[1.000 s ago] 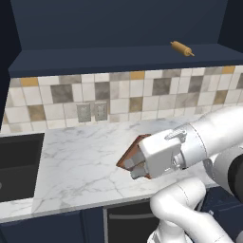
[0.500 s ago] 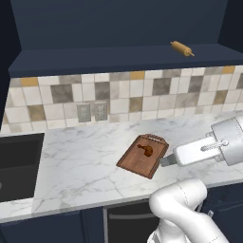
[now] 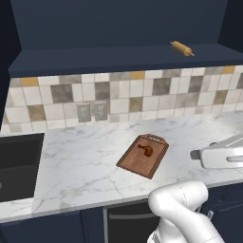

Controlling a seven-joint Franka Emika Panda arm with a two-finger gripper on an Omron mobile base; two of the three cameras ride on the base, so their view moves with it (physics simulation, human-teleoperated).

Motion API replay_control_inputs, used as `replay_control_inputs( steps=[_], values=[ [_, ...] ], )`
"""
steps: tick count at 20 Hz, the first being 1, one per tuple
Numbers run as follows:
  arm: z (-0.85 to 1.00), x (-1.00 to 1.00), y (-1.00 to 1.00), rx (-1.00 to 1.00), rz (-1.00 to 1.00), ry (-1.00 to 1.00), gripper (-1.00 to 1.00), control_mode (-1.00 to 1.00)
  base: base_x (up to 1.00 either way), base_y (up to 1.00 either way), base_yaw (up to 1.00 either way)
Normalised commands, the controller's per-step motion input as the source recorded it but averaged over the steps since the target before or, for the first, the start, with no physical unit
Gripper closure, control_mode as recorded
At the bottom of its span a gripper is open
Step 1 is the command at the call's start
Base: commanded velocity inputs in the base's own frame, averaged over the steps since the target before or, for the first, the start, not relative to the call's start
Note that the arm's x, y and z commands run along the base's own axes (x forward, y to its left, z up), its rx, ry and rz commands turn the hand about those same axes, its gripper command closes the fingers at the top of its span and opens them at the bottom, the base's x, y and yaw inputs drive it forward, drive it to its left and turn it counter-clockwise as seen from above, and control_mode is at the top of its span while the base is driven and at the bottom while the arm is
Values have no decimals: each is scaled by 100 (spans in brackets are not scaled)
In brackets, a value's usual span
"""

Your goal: Open the cabinet, retrieve the rolling pin, and place it next to the meat on the cutting board to prepare for tenderizing.

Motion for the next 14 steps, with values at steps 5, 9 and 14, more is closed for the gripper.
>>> replay_control_inputs(
  steps=[5, 9, 14],
  values=[
    [38, 19, -53, 0, -25, -6, -100, -100, 0, 0, 0],
    [35, 25, -52, 0, -21, -5, -100, -100, 0, 0, 0],
    [25, 20, -49, -4, -17, -9, -100, -100, 0, 0, 0]
  ],
)
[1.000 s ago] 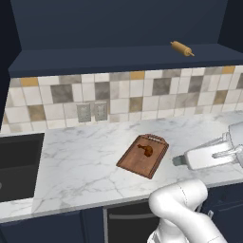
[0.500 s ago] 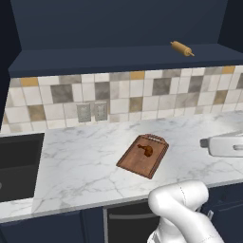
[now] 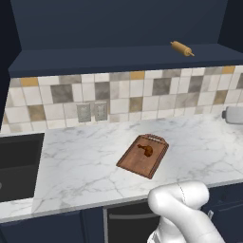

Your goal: Open the cabinet, retrieve the rolling pin, and place it next to the meat on the cutting board to prepare for tenderizing.

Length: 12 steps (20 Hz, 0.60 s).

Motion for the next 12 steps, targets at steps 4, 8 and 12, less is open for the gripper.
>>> replay_control_inputs(
  steps=[4, 8, 12],
  values=[
    [17, 18, -37, -11, -9, -18, -100, -100, 0, 0, 0],
    [20, 28, -26, -12, -5, -20, -100, -100, 0, 0, 0],
    [26, 33, -16, -12, -1, -23, -100, -100, 0, 0, 0]
  ],
)
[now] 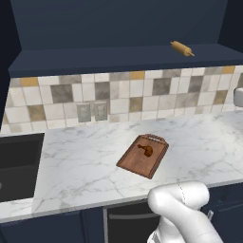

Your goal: Open the cabinet, retrieve the rolling pin, and place it next to the meat on the cutting board to prepare for tenderizing.

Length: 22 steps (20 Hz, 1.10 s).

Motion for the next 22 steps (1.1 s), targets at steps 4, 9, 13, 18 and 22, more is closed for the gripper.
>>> replay_control_inputs(
  steps=[4, 9, 13, 18, 22],
  values=[
    [30, 33, -14, -11, -1, -18, -100, -100, 0, 0, 0],
    [42, 12, -11, -1, -5, 2, -100, -100, 0, 0, 0],
    [43, 10, -12, 0, -6, 14, -100, -100, 0, 0, 0],
    [17, 18, -10, 0, -7, 15, -100, -100, 0, 0, 0],
    [-10, 23, -10, 0, -6, 5, -100, -100, 0, 0, 0]
  ],
)
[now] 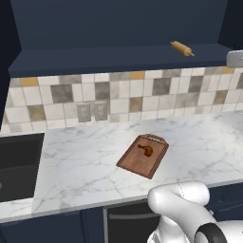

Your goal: Open the cabinet, retrieve the rolling pin, and place it next to the meat on the cutting board to prepare for tenderizing.

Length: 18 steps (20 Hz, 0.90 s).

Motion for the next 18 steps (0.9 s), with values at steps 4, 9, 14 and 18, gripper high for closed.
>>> replay_control_inputs(
  steps=[4, 9, 14, 18],
  values=[
    [-30, 25, -7, 0, -2, 0, -100, -100, 0, 0, 0],
    [-29, 23, 0, 0, 0, 0, -100, -100, 0, 0, 0],
    [-11, 25, 0, 0, 0, 0, -100, -100, 0, 0, 0],
    [0, 41, -3, 0, 0, 6, -100, -100, 0, 0, 0]
  ],
)
